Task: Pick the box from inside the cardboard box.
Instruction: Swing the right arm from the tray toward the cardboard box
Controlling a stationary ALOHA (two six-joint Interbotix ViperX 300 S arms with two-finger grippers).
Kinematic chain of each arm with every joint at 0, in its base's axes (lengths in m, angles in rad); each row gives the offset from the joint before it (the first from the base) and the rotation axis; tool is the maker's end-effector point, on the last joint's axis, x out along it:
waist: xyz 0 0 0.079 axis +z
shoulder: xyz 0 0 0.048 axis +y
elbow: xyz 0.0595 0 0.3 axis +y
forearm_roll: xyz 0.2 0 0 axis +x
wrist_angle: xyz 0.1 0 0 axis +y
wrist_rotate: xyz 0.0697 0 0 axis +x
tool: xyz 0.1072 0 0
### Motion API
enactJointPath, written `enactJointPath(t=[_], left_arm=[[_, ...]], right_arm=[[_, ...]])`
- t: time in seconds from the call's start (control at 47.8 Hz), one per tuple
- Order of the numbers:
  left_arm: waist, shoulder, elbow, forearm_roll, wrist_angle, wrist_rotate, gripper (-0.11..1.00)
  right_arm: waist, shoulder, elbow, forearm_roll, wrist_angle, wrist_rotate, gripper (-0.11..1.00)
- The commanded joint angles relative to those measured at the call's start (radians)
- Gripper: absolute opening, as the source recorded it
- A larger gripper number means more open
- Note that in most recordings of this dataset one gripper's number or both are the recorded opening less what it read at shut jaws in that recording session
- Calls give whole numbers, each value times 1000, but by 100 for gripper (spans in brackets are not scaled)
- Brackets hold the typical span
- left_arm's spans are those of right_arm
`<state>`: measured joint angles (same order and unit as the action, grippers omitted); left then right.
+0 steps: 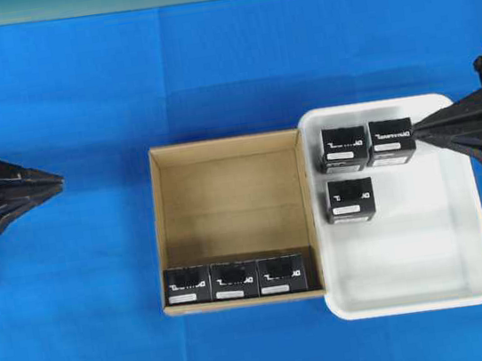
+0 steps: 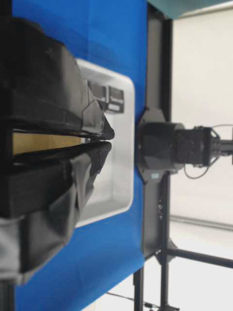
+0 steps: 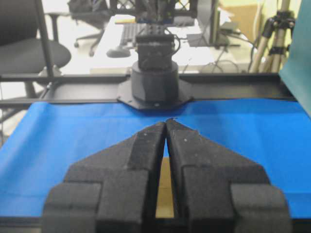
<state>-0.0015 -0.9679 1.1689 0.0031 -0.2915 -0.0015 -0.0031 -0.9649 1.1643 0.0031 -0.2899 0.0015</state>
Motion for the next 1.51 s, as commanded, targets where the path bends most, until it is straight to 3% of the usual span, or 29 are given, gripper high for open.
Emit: enactJointPath(t=[0.0, 0.105, 0.167, 0.356, 0.586, 1.256, 1.486], left_arm=[[-2, 29, -9, 14, 18, -6, 14], [-5, 43, -25, 14, 63, -6, 3], [-5, 44, -35, 14, 86, -3, -3], [-2, 48, -52, 14, 167, -3, -6], [0, 58, -72, 14, 242, -3, -6], [3, 58, -77, 14, 247, -5, -6], [12, 61, -77, 14, 247, -5, -6]], right_arm=[[-3, 9, -5, 12, -2, 6, 14], [-9, 9, -14, 114, 83, 44, 4], [-14, 11, -26, 146, 153, 72, 1], [-17, 35, -92, 149, 411, 133, 0], [-17, 152, -219, 149, 641, 147, 0], [-8, 686, -650, 169, 1158, 138, 1], [-3, 844, -785, 167, 1266, 126, 1]])
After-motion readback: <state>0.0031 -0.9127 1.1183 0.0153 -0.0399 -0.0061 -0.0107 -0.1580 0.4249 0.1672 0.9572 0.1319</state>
